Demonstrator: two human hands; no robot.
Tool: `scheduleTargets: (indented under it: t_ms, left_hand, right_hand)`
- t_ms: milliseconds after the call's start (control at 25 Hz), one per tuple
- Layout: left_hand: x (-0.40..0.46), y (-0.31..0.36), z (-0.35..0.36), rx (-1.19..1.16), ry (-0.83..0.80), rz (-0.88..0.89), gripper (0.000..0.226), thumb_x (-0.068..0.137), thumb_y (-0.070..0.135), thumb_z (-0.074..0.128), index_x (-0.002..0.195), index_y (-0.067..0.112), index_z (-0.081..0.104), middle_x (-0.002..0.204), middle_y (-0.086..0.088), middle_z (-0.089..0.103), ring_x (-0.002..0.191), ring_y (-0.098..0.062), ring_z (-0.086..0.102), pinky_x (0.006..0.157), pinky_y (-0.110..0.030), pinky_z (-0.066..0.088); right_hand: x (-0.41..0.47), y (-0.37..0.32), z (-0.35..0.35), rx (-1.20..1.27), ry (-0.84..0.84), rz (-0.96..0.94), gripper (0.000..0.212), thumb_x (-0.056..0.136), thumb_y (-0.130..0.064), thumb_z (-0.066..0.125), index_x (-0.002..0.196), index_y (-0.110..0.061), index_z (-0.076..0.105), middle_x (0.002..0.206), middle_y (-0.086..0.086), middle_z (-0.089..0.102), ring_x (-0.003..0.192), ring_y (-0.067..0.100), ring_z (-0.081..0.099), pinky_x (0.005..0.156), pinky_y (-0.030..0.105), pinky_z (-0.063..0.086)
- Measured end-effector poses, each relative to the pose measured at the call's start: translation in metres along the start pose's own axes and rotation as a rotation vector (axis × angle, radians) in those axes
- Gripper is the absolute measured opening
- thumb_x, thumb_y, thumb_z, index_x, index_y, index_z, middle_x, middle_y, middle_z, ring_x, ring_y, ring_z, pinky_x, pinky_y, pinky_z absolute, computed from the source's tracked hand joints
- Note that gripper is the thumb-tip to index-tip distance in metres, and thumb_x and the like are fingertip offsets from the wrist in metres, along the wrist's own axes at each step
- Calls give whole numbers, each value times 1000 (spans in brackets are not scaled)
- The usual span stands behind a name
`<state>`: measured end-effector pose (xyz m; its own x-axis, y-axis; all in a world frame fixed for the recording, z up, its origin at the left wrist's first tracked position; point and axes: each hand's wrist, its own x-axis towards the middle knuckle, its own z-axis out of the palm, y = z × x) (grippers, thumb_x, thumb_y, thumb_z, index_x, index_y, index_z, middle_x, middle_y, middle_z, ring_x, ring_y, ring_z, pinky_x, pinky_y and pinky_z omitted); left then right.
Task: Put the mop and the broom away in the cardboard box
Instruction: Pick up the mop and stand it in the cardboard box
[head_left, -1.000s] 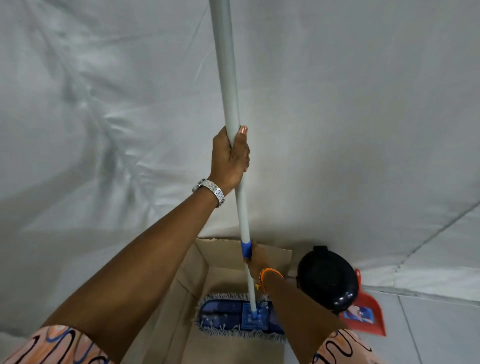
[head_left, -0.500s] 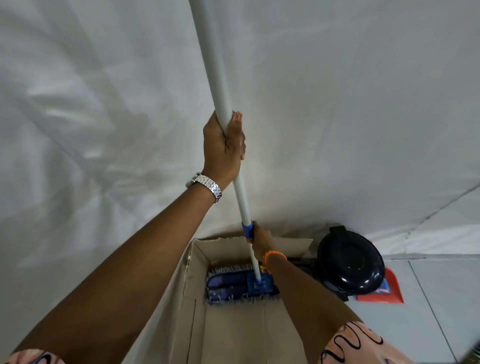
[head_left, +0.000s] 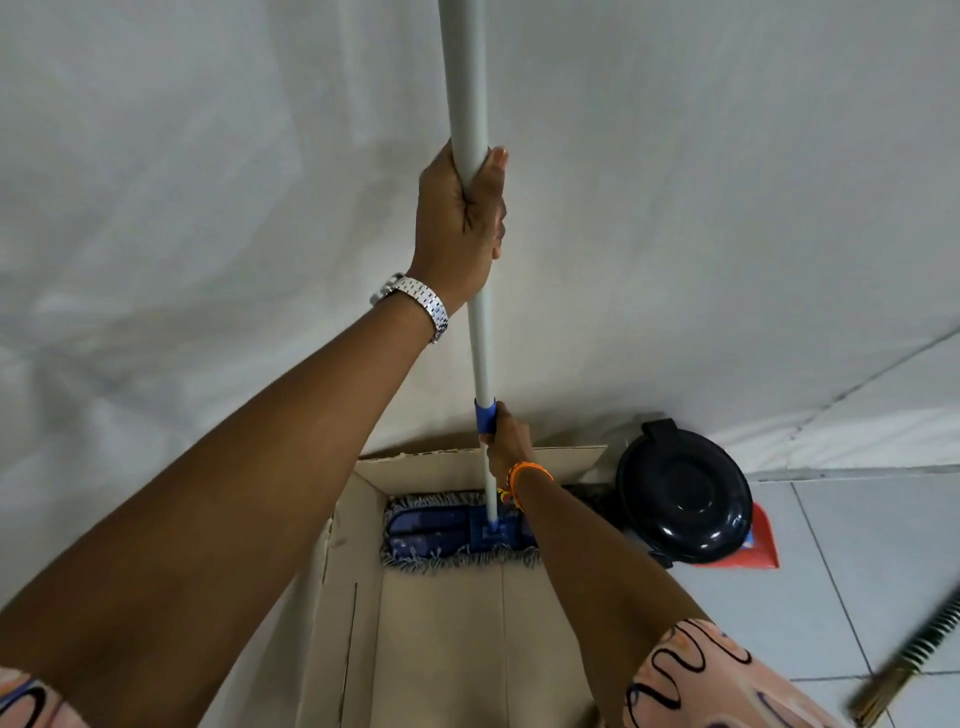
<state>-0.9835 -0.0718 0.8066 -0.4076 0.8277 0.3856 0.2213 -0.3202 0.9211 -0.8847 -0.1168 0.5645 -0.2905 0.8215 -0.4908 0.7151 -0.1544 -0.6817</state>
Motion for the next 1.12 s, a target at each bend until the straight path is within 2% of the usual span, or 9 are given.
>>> scheduleTargets:
  t_ms: [200,320,480,640,720,800,880,1000,1120]
  left_hand:
    - [27,-23,-1,25,-48,14,23,102,25,50,83,12,45,48,2,38,37,-18,39,40,-27,41]
    - [41,-35,7,49,-48,18,23,102,23,52,83,14,46,49,0,39,39,-19,40,41,-28,43]
    - [45,-44,6,86,-17,9,21,101,26,54,84,16,47,51,2,40,42,-18,41,43,-28,45]
    - [38,-58,2,141,13,-42,18,100,32,54,87,20,50,53,8,48,47,-16,49,52,-32,49]
    - [31,-44,7,220,38,-60,20,99,40,53,93,21,48,61,7,54,55,-13,56,60,-31,51]
    - [15,-33,9,327,85,-87,27,98,42,53,105,18,43,76,7,60,65,-9,59,66,-30,51]
    - [-17,-22,11,439,195,-102,33,97,36,55,116,12,45,94,2,63,81,-16,61,75,-33,51]
    - [-72,-16,17,674,429,-85,29,94,27,54,116,8,54,113,-6,62,103,-31,59,90,-34,44]
    - [-128,5,52,796,325,-69,24,93,21,50,116,14,54,116,-3,62,107,-33,56,87,-41,46]
  right_hand:
    - [21,7,7,8,3,-11,28,93,5,47,120,-5,50,101,21,59,83,30,54,79,35,49]
    - [42,8,4,13,11,-43,30,93,5,49,122,-4,49,105,22,62,93,36,62,88,43,54]
    - [49,10,8,-8,-26,-45,32,94,4,47,125,-4,48,101,22,60,87,34,57,89,47,54]
    - [40,20,-6,-78,-121,-4,43,96,-8,53,138,-9,42,126,23,58,116,40,58,101,45,46]
    - [21,22,-40,-97,-118,18,49,96,-13,54,143,-11,39,138,20,53,127,38,52,105,42,43]
    - [-2,28,-76,-89,-77,25,47,97,-12,52,142,-11,40,139,20,53,127,37,53,103,39,44]
    - [-37,41,-117,-99,-3,35,45,96,-11,51,141,-12,42,136,20,55,125,36,55,98,38,46]
    - [-96,72,-177,-157,41,39,43,96,-9,50,138,-9,44,134,22,56,123,38,56,99,37,46]
    - [-167,127,-247,-206,111,82,38,96,-7,50,134,-6,50,131,25,59,120,39,57,102,39,47]
